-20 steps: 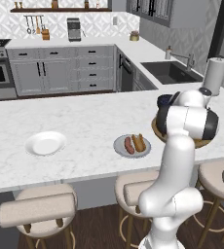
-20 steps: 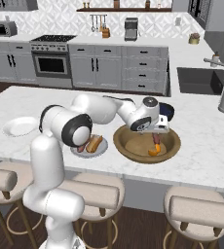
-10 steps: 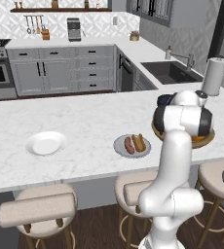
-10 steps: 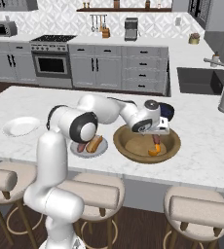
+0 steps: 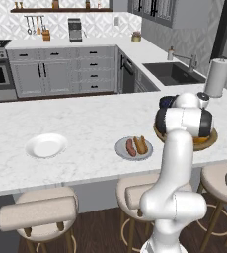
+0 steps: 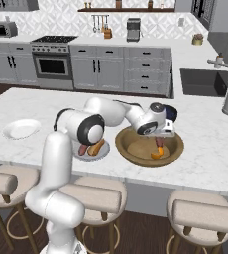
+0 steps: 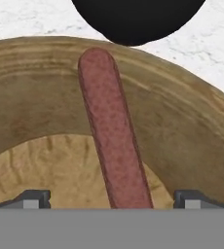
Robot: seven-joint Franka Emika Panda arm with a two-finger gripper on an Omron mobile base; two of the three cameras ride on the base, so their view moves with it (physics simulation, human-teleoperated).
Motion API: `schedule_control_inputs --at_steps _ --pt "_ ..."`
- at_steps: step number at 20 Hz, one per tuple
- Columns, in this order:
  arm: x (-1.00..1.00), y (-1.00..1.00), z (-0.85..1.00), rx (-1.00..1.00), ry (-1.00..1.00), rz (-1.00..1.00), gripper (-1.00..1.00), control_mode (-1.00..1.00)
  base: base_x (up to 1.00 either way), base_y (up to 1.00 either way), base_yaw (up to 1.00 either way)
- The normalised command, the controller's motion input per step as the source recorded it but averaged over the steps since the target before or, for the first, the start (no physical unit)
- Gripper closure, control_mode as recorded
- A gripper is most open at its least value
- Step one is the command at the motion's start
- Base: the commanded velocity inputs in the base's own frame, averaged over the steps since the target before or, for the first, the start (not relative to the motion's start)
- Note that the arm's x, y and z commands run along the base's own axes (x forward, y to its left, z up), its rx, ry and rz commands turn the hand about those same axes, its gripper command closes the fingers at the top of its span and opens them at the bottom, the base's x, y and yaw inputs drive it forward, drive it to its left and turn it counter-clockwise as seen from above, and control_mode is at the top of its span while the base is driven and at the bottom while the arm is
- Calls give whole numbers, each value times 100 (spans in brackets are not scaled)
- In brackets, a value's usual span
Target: Place one bun and one sausage from the bowl on each plate.
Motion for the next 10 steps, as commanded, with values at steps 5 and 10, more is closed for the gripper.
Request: schedule_control_inputs --at_steps 5,10 --pt "20 -1 -29 0 0 0 -100 -100 0 0 0" --pt "13 0 -26 0 0 0 -100 -100 0 0 0"
